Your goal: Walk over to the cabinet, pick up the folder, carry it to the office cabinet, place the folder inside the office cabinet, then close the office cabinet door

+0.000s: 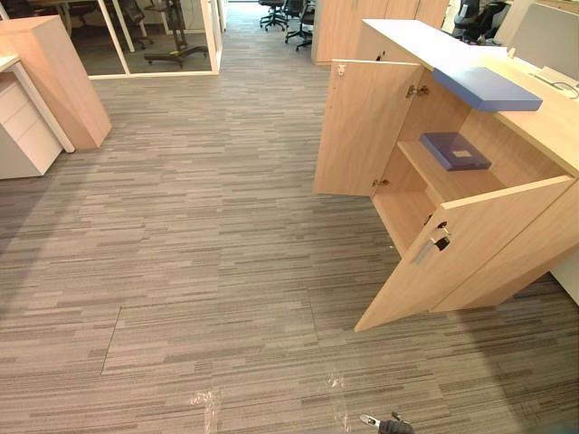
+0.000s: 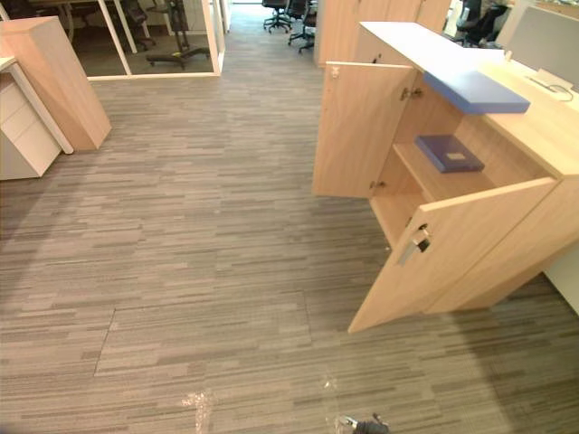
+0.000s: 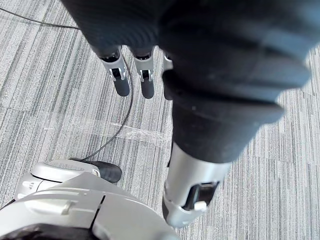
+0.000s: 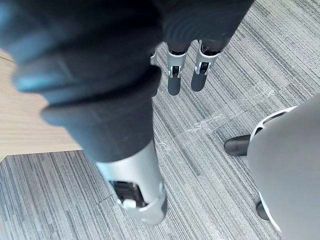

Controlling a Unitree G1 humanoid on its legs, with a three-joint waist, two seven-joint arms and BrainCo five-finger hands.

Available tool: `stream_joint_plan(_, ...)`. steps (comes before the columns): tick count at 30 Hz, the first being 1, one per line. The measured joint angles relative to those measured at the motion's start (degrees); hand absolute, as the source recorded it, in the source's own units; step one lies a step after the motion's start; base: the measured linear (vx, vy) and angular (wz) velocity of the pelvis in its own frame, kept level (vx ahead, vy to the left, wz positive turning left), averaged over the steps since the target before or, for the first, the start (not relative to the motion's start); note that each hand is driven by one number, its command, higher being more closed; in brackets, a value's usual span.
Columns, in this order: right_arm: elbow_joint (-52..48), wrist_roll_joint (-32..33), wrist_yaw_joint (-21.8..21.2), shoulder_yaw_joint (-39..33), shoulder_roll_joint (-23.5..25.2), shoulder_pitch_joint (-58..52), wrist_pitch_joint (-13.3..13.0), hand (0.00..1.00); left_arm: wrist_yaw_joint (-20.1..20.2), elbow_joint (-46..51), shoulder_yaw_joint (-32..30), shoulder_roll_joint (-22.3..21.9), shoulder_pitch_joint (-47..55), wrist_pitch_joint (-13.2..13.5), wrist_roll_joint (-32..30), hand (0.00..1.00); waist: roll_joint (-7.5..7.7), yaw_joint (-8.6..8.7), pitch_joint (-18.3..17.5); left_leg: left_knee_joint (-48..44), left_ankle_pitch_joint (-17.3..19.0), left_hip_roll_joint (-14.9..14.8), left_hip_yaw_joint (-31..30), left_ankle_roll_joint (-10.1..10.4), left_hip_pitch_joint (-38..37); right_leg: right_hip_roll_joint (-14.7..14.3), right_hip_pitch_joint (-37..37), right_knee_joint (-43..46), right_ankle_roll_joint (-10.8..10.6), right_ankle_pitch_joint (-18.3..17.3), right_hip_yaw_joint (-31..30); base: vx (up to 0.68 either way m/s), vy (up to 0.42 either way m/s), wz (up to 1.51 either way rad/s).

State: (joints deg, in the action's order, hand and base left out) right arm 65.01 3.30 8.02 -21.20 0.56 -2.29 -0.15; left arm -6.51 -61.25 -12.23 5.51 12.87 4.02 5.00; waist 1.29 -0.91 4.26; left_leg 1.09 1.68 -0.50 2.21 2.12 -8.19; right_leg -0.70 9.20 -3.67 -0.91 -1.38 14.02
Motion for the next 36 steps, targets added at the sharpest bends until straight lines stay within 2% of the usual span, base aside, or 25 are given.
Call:
stream_joint_plan(24, 0.06, 0.0, 0.0, -0.19, -0.01, 0.08, 0.03, 0.0, -0.01, -0.05, -0.03, 0.02, 0.0, -0.01, -0.18, 0.0, -0.02, 0.06, 0.0, 0.48, -0.36, 0.45, -0.42, -0.07, -0.85, 0.51, 0.47, 0.6, -0.47, -0.31, 0.31, 0.0, 0.0, 0.0)
stream_joint_plan(25, 0.08, 0.03, 0.0, -0.23, 0.0, 0.07, 0.02, 0.0, -0.02, -0.05, -0.2, 0.07, -0.03, -0.01, -0.18, 0.0, 0.08, 0.11, 0.05, -1.21, 0.02, 0.74, -0.85, -0.07, 0.24, 0.85, 0.46, 0.68, -0.51, -0.37, 0.87, -0.02, 0.007, 0.31)
stream_joint_plan(27, 0.36, 0.02, -0.01, -0.3, -0.07, 0.33, 0.01, 0.0, -0.04, -0.02, -0.45, 0.02, -0.52, -0.02, -0.16, 0.0, 0.0, 0.6, 0.36, -8.7, 3.13, 1.13, -1.72, -0.07, 4.67, 1.39, -0.29, 1.26, -0.35, -0.7, 2.07, -0.04, 0.029, 0.36)
stream_joint_plan(29, 0.52, 0.05, -0.02, -1.8, -0.19, 0.74, -0.03, 0.0, -0.06, 0.1, -1.04, -0.11, -1.03, 0.01, 0.07, 0.0, -0.31, 0.34, 1.94, -18.95, 6.27, 0.94, -0.95, 1.45, 9.26, 1.71, -0.1, 2.31, 0.41, -1.7, 2.56, -0.09, 0.069, 0.2)
stream_joint_plan(30, 0.46, 0.09, -0.02, -2.42, -0.22, 0.9, -0.05, 0.0, -0.09, 0.44, -2.27, -0.55, -1.08, 0.02, 0.29, 0.0, -0.45, 0.13, 3.1, -28.04, 7.35, 0.38, 0.5, 2.89, 13.07, 1.94, 0.29, 3.17, 0.88, -2.91, 2.53, -0.11, 0.092, 0.05)
stream_joint_plan(31, 0.22, 0.23, -0.01, -2.46, -0.38, 0.9, -0.05, 0.0, -0.16, 1.17, -3.77, -1.36, -0.78, 0.01, 0.5, 0.0, -0.51, 0.0, 3.84, -37.88, 7.14, -0.74, 2.27, 3.46, 17.75, 2.01, 0.83, 3.99, 0.87, -3.48, 2.33, -0.1, 0.094, -0.03)
stream_joint_plan(32, -0.1, 0.28, 0.05, -2.44, -0.51, 0.89, -0.04, 0.0, -0.48, 1.18, -4.78, -1.86, -0.4, -0.02, 0.77, 0.0, -1.1, 0.0, 4.33, -43.28, 8.15, -2.08, 3.81, 2.66, 20.06, 2.11, 1.27, 4.45, 0.74, -3.84, 2.22, -0.02, 0.081, -0.09)
stream_joint_plan(34, -0.34, 0.3, 0.13, -2.51, -0.53, 0.63, -0.08, 0.0, -0.84, 1.16, -5.67, -2.17, -0.01, -0.02, 1.25, 0.0, -0.91, -0.09, 4.46, -45.03, 10.83, -4.87, 6.56, 0.78, 21.9, 3.05, 2.31, 4.72, 0.11, -4.3, 1.95, 0.03, 0.105, -0.1)
stream_joint_plan(35, -0.38, 0.33, 0.19, -2.72, -0.59, 0.48, -0.09, 0.0, -0.98, 1.17, -5.79, -2.24, 0.01, 0.0, 1.27, 0.0, -0.9, -0.16, 4.43, -39.07, 11.38, -6.57, 7.35, 0.75, 22.29, 4.72, 2.34, 5.06, -0.68, -4.77, 1.51, 0.06, 0.145, -0.15)
stream_joint_plan(36, -0.52, 0.36, 0.2, -2.9, -0.56, 0.47, -0.1, 0.0, -1.04, 1.18, -5.93, -2.29, 0.01, -0.01, 1.25, 0.0, -0.73, -0.11, 4.33, -35.28, 11.25, -6.92, 7.11, 0.92, 22.14, 5.56, 2.29, 5.1, -1.12, -5.02, 1.39, 0.14, 0.305, -0.2)
